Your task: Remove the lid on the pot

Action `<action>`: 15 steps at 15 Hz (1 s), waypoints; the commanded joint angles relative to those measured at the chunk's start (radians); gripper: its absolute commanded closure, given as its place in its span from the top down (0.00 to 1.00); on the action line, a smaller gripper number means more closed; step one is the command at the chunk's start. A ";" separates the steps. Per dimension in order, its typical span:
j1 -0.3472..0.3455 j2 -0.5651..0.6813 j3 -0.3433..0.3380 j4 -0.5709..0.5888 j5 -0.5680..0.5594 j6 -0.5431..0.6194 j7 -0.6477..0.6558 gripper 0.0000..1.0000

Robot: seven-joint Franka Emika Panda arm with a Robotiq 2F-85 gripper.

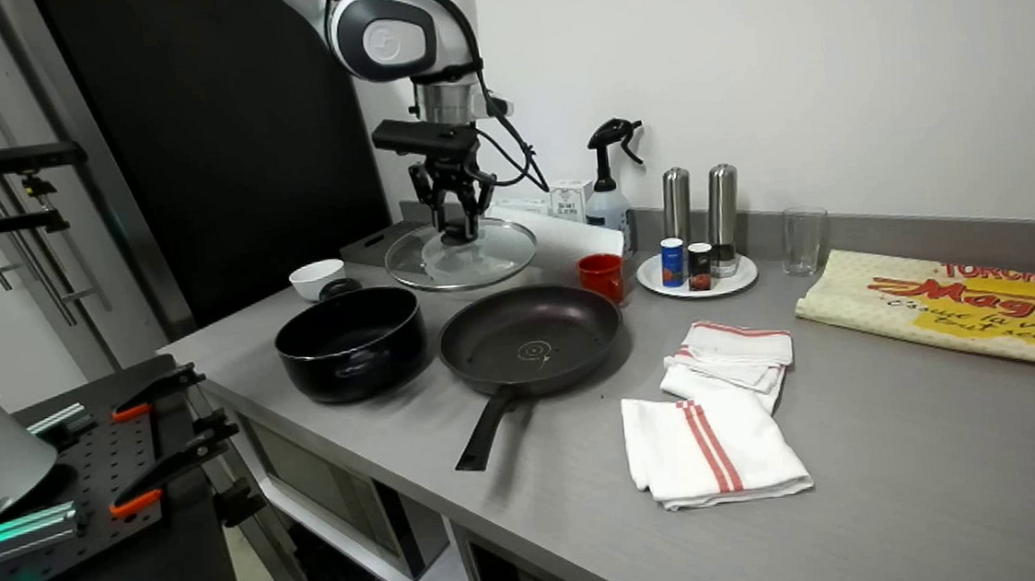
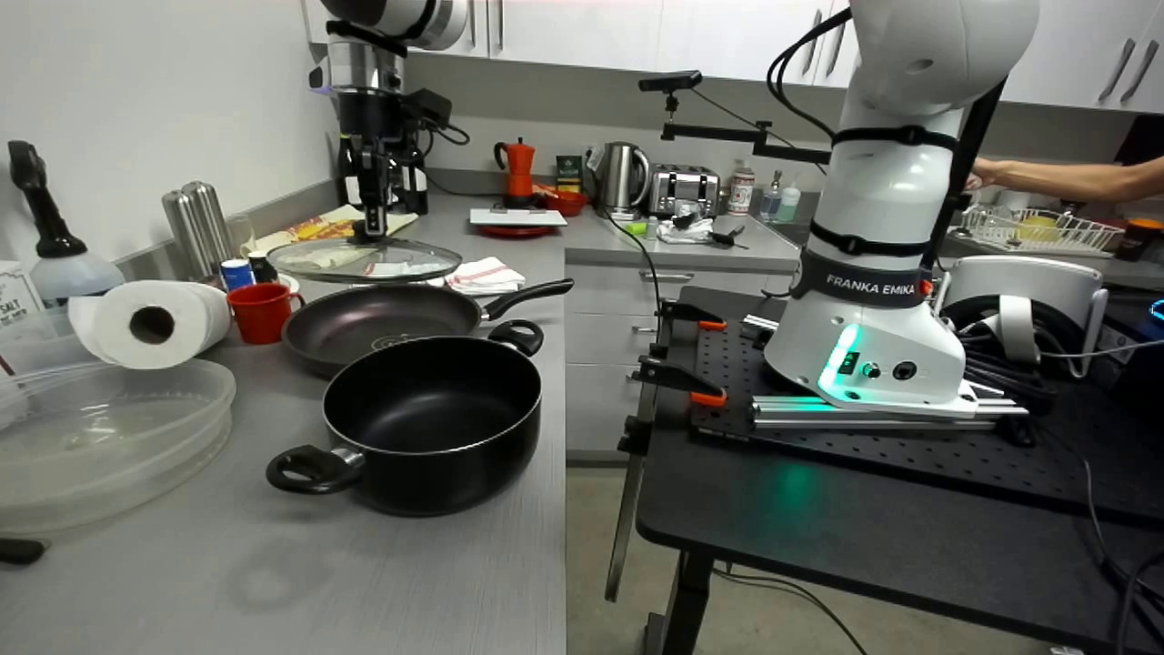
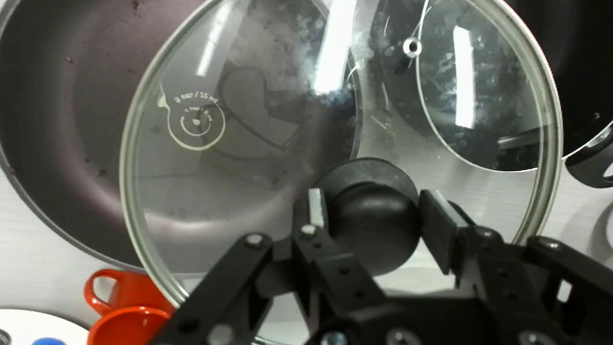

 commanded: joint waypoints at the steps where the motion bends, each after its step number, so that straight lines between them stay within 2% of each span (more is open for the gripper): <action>1: -0.062 0.023 -0.003 0.049 0.078 -0.023 -0.027 0.26; 15: -0.265 0.008 -0.059 -0.100 0.260 0.154 -0.046 0.26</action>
